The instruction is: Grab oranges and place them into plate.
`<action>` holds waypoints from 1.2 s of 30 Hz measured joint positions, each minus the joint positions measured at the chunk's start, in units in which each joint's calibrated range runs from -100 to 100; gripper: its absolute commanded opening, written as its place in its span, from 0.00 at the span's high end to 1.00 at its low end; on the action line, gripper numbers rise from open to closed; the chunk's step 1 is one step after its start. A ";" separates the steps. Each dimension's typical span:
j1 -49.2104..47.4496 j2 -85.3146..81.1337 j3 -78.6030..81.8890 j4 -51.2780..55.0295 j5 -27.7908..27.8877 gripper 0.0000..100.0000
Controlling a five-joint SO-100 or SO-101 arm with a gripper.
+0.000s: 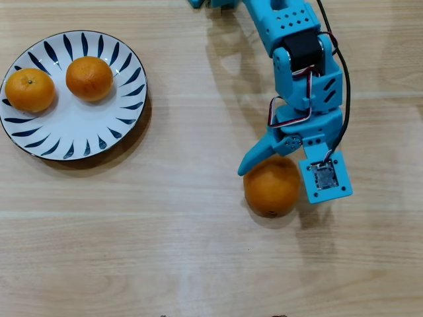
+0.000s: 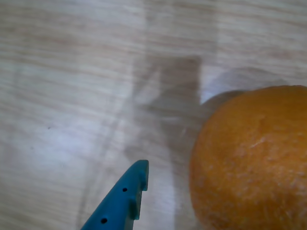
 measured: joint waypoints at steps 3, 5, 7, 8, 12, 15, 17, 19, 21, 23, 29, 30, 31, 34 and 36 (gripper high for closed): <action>0.93 1.69 0.00 -0.86 0.83 0.47; 1.52 2.62 0.00 -2.33 0.94 0.47; 1.69 3.39 0.00 -3.96 0.94 0.48; 1.69 3.72 0.00 -4.74 0.94 0.50; 1.69 4.74 0.00 -5.94 1.04 0.59; 1.94 4.74 0.00 -6.03 1.15 0.60; 2.36 4.74 0.00 -6.03 1.15 0.60; 2.45 4.74 0.00 -6.03 1.15 0.61; 2.53 4.74 0.00 -6.03 1.15 0.63; 2.62 4.74 0.00 -6.03 1.20 0.64; 2.36 4.15 -0.44 -1.55 2.14 0.65; 2.62 3.64 -0.44 -0.09 2.24 0.65; 2.87 3.05 -0.44 1.89 2.35 0.65; 3.55 1.27 -0.35 5.86 2.09 0.65; 3.46 0.76 -0.35 7.67 2.30 0.65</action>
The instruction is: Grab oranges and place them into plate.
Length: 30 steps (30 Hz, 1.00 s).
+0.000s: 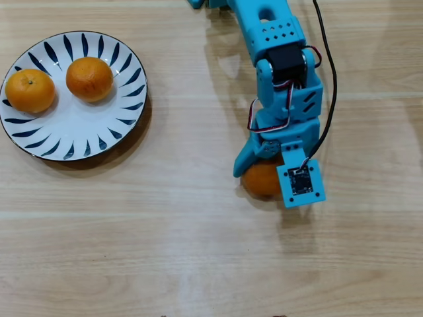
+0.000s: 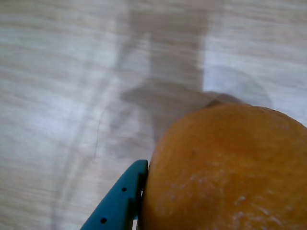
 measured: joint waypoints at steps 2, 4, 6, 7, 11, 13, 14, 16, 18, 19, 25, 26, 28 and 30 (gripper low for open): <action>-0.08 -0.42 0.09 0.95 0.00 0.65; -0.08 -0.85 0.18 1.46 0.00 0.65; -0.08 -1.27 0.18 1.55 0.57 0.65; -0.08 -1.69 0.18 1.55 1.04 0.65; 0.34 -5.08 0.18 1.55 3.44 0.64; 1.35 -7.70 0.18 1.55 5.11 0.64; 2.03 -9.06 0.18 1.64 6.10 0.64; 3.63 -11.93 0.18 1.64 8.40 0.64; 5.49 -14.81 0.27 1.64 10.90 0.64; 6.59 -16.42 1.06 1.64 12.15 0.64; 15.11 -28.10 12.39 1.64 17.11 0.65; 16.97 -30.05 15.23 1.64 17.63 0.65; 22.63 -35.04 23.28 -0.60 19.14 0.65; 25.66 -37.33 26.74 -2.58 20.19 0.65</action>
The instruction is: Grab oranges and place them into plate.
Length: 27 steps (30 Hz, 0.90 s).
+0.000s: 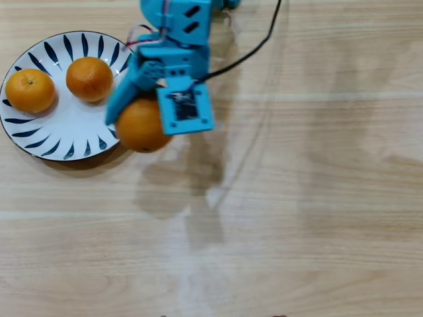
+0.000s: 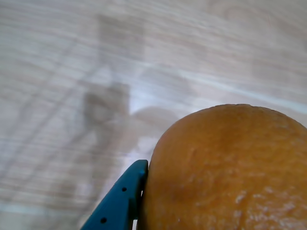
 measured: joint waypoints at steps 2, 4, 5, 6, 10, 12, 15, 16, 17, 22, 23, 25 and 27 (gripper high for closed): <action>3.12 -3.22 6.91 -5.68 2.35 0.65; 5.91 -5.50 12.39 -11.11 4.54 0.65; 7.51 -5.76 14.52 -13.52 5.37 0.65; 8.70 -5.76 16.38 -15.68 6.10 0.65; 12.58 -5.76 21.87 -21.27 6.99 0.65; 14.35 -5.76 23.99 -23.08 7.15 0.65; 17.22 -5.84 27.18 -25.75 7.20 0.65; 17.98 -5.84 28.07 -26.70 7.20 0.65; 18.66 -5.84 29.22 -27.91 7.20 0.64; 19.00 -5.84 32.93 -32.56 7.20 0.60; 18.91 -5.84 33.38 -33.16 7.20 0.58; 18.91 -5.84 33.73 -33.25 7.20 0.53; 18.91 -5.84 33.73 -33.25 7.41 0.47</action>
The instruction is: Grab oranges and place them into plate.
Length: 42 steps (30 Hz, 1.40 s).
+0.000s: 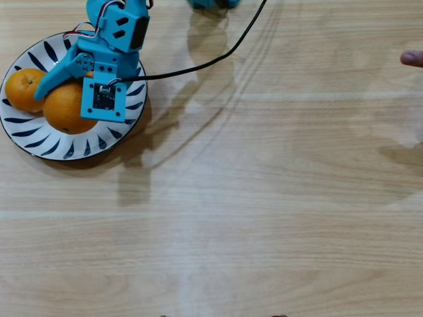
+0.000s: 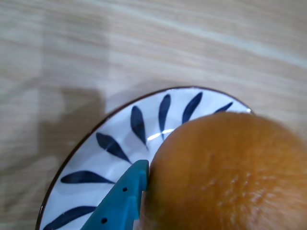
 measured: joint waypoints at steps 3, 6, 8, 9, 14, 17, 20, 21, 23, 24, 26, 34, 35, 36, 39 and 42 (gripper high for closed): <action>-0.84 -1.78 -0.27 -0.78 -0.05 0.43; -1.01 -2.20 -0.27 -0.95 -0.10 0.46; -0.84 -2.20 -0.27 -0.95 -0.10 0.52; -1.35 -2.29 -0.27 -0.95 -0.10 0.56; -5.32 -4.40 -0.27 -1.03 -0.10 0.90; -9.12 -8.04 1.15 -0.60 1.15 0.95; -15.45 -14.56 4.78 -0.26 6.89 0.98; -17.64 -16.67 6.29 -0.34 8.82 0.98; -23.13 -22.43 11.33 -0.34 13.77 0.98; -25.24 -25.14 13.90 -0.34 15.65 0.98; -28.03 -30.72 19.39 -0.34 19.09 0.98; -32.50 -57.64 46.13 -0.17 22.74 0.98; -32.76 -61.36 49.85 -0.17 23.27 0.98; -32.25 -67.71 56.13 0.43 24.00 0.98; -33.09 -75.33 62.51 4.22 24.31 0.98; -32.33 -84.81 67.29 12.23 25.35 0.98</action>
